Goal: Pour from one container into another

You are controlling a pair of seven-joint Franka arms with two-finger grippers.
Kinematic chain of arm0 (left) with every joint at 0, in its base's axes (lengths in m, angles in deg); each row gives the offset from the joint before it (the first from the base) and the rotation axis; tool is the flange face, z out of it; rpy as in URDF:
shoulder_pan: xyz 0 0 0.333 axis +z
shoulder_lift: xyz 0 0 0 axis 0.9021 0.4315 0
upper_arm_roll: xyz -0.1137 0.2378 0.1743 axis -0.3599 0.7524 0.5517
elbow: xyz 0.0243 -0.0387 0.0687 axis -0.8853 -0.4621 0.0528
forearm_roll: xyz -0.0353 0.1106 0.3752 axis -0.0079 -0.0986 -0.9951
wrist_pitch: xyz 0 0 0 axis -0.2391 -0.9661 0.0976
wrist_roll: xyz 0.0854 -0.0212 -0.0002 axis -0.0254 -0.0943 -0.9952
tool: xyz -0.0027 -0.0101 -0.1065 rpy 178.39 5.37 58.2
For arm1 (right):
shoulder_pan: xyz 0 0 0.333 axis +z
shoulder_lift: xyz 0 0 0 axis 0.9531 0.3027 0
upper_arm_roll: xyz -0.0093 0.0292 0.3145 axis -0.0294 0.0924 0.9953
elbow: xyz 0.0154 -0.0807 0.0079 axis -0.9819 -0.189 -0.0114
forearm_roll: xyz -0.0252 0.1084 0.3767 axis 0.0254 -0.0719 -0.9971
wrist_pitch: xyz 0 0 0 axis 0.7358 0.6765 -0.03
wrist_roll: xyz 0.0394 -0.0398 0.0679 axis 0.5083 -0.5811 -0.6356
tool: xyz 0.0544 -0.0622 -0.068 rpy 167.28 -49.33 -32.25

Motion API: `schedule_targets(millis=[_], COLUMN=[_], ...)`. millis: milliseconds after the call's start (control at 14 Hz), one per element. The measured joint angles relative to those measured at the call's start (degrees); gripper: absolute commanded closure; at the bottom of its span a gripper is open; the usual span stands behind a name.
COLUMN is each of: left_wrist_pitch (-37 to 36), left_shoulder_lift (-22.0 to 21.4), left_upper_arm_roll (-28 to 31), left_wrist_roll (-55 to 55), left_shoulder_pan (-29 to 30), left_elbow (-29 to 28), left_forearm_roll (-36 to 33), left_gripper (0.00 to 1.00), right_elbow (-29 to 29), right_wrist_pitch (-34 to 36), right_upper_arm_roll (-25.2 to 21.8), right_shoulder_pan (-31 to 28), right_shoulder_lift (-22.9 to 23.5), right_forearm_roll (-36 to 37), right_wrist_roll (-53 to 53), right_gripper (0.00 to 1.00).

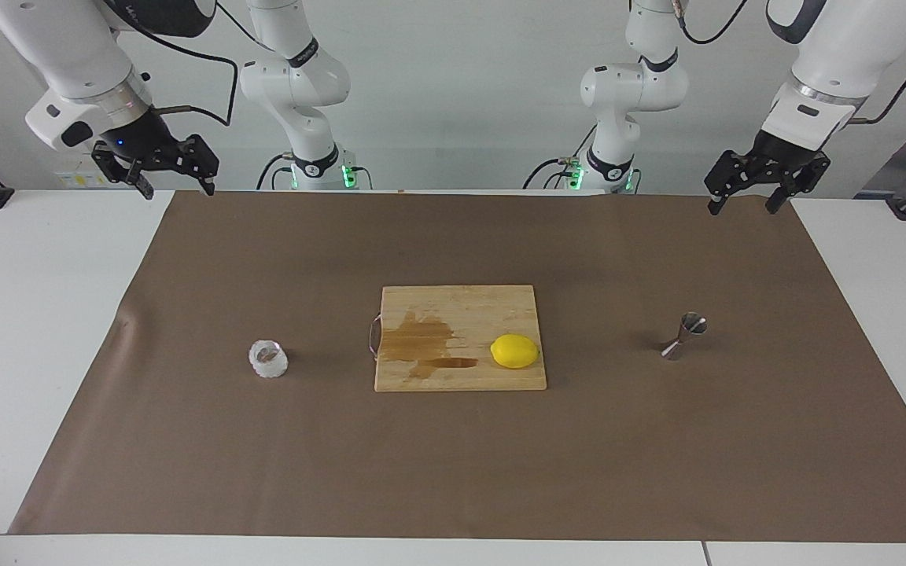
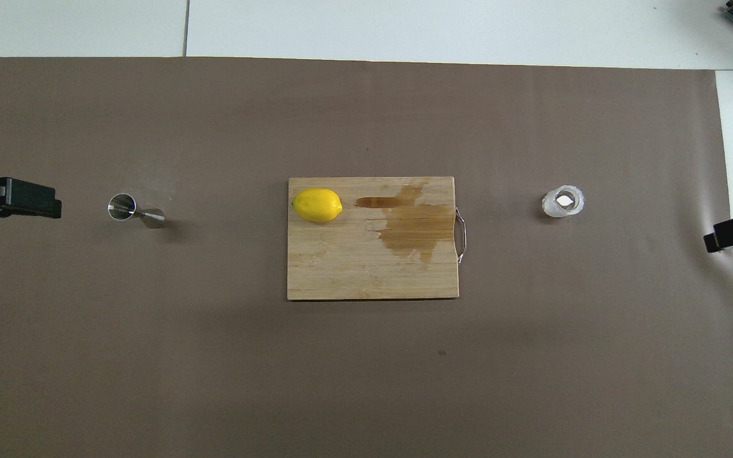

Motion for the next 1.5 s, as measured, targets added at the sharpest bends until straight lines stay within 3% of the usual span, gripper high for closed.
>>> schedule_targets(millis=[1504], left_wrist_pitch=[-4.6], left_shoulder_lift=[-0.9], left_upper_arm_roll=[-0.9], left_wrist_roll=[0.0], left_shoulder_pan=[-0.9], left_elbow=[-0.3], left_forearm_roll=[0.0], left_gripper=[0.0], right_elbow=[0.0], right_wrist_pitch=[0.1], right_upper_arm_roll=[0.0], right_shoulder_pan=[0.0], right_shoulder_lift=[-0.4], right_forearm_roll=[0.0], right_wrist_roll=[0.0], right_gripper=[0.0])
